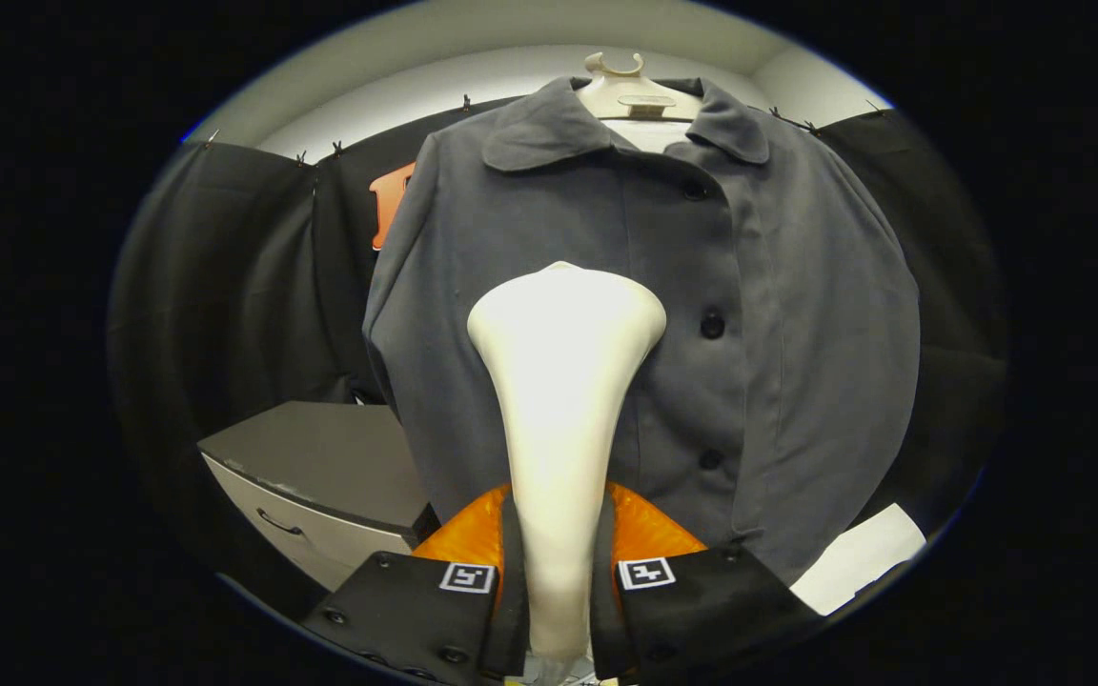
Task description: Iron the clothes twice with a garment steamer, once on the left side and once on the right side.
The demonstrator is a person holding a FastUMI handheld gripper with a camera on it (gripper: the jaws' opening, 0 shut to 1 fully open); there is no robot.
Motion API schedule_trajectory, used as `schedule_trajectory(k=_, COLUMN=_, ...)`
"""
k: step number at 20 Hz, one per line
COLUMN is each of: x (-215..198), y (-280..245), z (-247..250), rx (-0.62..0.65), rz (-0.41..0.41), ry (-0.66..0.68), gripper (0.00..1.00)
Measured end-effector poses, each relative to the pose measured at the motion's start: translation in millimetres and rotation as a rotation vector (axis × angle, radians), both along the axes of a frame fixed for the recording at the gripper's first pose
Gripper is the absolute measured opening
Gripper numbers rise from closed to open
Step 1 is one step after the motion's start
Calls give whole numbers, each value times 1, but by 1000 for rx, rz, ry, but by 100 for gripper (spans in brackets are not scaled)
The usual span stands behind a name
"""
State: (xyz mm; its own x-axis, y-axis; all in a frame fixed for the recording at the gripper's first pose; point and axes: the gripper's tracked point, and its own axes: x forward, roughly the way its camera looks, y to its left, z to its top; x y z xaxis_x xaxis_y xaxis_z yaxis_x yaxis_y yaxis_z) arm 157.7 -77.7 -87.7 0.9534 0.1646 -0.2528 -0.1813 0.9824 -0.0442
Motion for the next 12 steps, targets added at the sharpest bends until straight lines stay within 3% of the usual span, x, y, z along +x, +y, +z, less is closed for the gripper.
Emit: schedule_trajectory(k=12, x=-26, y=-39, z=-96, rx=-48, rz=0, ry=96, gripper=33)
